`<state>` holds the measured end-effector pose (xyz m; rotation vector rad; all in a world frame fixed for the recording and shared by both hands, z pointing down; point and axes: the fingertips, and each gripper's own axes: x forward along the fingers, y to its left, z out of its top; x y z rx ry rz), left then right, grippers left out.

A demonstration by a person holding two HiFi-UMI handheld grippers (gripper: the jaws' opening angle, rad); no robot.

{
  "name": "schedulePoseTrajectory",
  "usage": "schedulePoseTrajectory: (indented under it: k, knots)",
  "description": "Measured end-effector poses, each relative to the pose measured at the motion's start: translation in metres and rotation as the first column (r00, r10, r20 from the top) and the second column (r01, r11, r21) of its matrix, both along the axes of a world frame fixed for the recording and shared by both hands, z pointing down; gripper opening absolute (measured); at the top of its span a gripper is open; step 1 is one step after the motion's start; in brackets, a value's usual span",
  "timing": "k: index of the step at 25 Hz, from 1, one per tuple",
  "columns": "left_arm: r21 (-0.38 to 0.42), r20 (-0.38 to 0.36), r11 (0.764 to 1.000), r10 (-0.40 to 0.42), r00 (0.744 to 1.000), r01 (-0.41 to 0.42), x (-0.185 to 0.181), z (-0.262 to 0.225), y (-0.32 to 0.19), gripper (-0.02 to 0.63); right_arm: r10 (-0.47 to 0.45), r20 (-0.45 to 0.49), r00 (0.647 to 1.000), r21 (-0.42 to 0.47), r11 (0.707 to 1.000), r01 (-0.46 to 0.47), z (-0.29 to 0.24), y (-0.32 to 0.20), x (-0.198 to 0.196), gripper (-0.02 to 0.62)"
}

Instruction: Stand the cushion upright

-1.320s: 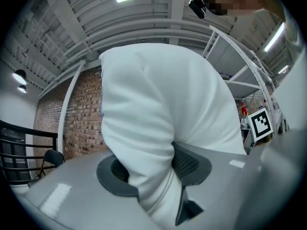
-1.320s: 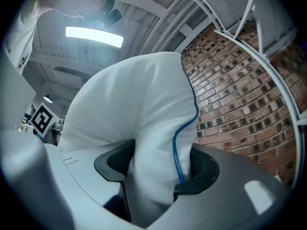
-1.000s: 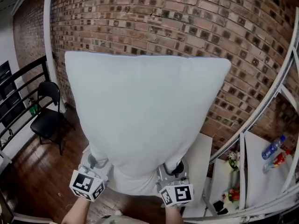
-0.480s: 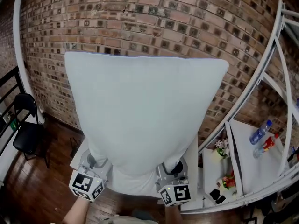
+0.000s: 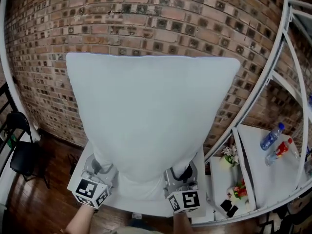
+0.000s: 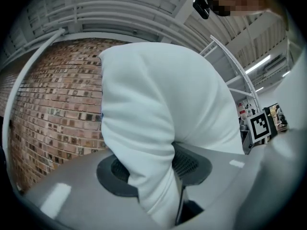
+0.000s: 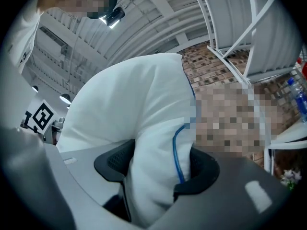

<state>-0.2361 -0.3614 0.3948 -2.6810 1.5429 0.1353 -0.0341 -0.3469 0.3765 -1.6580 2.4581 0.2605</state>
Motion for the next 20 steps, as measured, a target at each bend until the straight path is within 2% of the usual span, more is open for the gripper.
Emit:
schedulePoseTrajectory:
  k: [7, 20]
  knots:
    - [0.003, 0.021, 0.999, 0.043, 0.999, -0.043, 0.023, 0.001, -0.066, 0.201, 0.047, 0.003, 0.999, 0.047, 0.998, -0.047, 0.001, -0.055, 0.023, 0.259]
    - [-0.019, 0.023, 0.998, 0.064, 0.998, -0.064, 0.063, 0.016, -0.156, 0.201, 0.064, 0.029, 0.998, 0.016, 0.998, -0.064, 0.020, -0.140, 0.066, 0.259]
